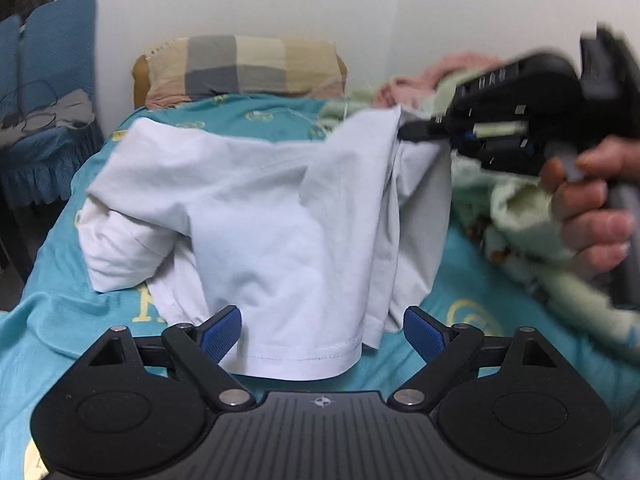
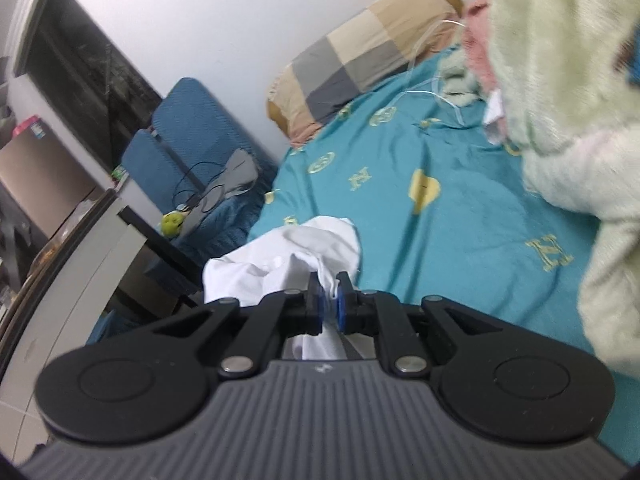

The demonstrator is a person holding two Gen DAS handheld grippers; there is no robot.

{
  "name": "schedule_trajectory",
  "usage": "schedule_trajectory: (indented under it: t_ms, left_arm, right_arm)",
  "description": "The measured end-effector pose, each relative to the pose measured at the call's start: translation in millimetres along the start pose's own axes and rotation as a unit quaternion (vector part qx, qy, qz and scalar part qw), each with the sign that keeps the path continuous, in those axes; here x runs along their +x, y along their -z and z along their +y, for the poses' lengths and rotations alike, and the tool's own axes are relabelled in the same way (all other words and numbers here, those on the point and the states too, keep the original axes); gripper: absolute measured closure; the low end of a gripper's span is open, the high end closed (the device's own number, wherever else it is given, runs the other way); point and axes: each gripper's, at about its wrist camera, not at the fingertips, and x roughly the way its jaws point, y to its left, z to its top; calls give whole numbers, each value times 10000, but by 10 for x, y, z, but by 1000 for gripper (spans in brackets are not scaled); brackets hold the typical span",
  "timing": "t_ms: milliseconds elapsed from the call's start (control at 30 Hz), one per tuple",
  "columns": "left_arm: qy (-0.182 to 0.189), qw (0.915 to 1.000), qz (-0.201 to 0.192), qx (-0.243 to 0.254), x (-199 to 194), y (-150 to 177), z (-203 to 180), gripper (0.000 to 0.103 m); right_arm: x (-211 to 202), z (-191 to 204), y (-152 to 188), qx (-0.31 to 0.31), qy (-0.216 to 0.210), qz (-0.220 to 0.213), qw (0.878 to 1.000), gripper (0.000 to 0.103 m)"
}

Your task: Fold clothes

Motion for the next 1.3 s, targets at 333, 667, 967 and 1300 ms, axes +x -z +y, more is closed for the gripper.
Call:
schedule_trajectory:
  t_ms: [333,667,967,1300]
  left_arm:
    - [-321,9945,-381,-926,-20,-454,302,101]
    - [-294,9860,-1445,-777,-56,-2076,257,102]
    - [-385,9943,-716,-691,1118,-2116,332,93]
    - [-227,9980,-461,-371,161,-917,530,58]
  right_arm:
    - [-343,49,95,-242,309,-409,9984,66]
    - [-444,-45,-67,-130,299,-953,9949,60]
    - [-161,-233,-103,-162,626,-731,9952,60]
    - [-147,-85,41,-535,543,-461,9960,60]
